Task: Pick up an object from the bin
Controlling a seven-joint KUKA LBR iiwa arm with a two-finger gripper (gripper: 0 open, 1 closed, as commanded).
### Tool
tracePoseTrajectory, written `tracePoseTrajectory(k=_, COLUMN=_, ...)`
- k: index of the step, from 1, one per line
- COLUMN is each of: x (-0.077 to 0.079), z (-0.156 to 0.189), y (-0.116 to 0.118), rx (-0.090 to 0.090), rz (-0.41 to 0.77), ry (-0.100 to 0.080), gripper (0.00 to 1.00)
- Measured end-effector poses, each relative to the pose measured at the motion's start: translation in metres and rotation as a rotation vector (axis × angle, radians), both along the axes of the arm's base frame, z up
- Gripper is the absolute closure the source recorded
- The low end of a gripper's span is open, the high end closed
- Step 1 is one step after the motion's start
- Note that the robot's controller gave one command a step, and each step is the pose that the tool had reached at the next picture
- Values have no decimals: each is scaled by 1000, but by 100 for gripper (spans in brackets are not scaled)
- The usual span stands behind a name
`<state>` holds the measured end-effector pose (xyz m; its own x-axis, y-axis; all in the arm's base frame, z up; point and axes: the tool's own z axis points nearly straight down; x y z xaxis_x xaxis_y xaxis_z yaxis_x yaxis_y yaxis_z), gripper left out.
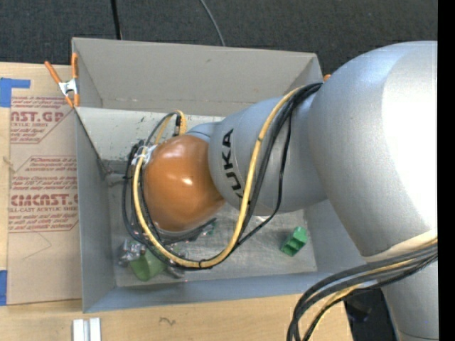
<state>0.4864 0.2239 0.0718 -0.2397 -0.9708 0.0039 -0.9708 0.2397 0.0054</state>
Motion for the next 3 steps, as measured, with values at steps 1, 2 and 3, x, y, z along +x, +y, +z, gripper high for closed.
tracePoseTrajectory(k=1, x=0, z=1, y=0, rx=2, rz=-2, ry=-3, gripper=0)
tracePoseTrajectory(k=2, x=-1, z=2, y=1, rx=1, rz=-2, ry=-1, gripper=100)
tracePoseTrajectory(k=3, x=-1, z=22, y=2, rx=5, rz=-3, ry=-7, gripper=100)
